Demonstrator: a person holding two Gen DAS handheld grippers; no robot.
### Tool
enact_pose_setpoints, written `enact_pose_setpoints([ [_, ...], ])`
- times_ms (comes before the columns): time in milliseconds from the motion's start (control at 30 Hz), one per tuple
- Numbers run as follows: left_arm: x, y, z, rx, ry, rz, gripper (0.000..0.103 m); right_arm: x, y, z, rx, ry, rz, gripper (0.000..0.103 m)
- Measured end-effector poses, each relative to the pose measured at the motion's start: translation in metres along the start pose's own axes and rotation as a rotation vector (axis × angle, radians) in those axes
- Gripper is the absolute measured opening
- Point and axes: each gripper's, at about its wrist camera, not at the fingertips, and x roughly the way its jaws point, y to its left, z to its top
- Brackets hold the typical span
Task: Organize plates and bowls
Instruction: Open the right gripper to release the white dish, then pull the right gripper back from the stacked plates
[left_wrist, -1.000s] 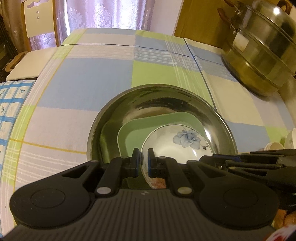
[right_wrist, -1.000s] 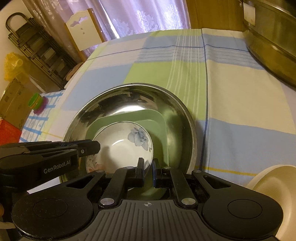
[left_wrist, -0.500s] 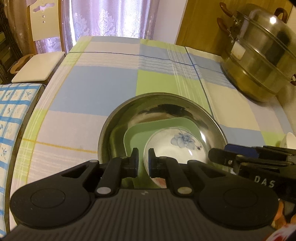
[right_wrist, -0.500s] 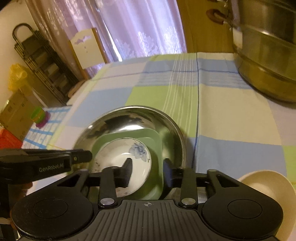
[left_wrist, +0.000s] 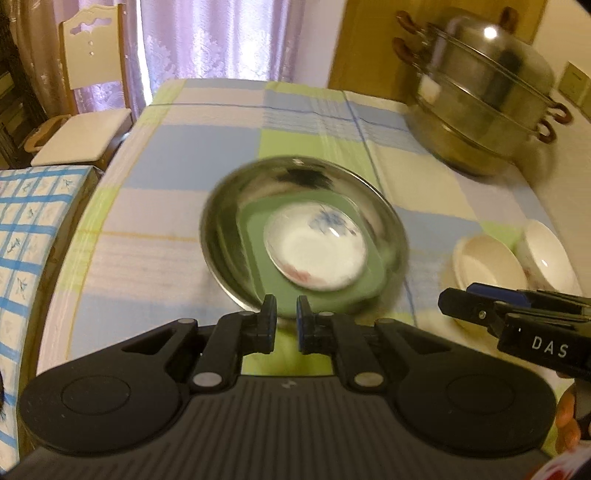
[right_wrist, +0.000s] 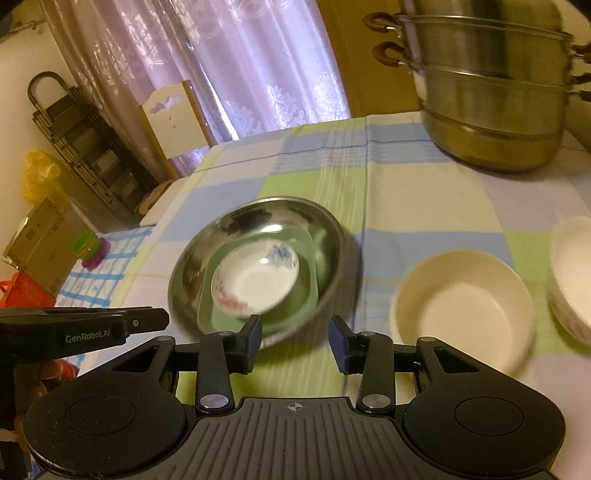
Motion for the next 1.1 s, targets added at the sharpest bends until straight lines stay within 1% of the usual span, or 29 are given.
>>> enact_pose_setpoints([
  [233,-0.024,-0.031,-0.034,0.037,0.029,-0.029,0.009,-0.041,-0.008,-0.029,0.023,0.015,-0.008,0.04],
  [467,-0.05,-0.07,-0.06,0.077,0.028,-0.051,0.009,-0.081,-0.025,-0.053,0.043,0.009,-0.023,0.04],
  [800,-0.078,-0.129,-0.092,0.119,0.022,-0.096,0.009,-0.137,-0.055,-0.081,0.059,0.021,-0.077,0.04],
  [1100,-0.091,-0.17,-0.111,0.154,0.01,-0.119,0.009,-0.17,-0.084,-0.097,0.083,0.018,-0.127,0.04],
])
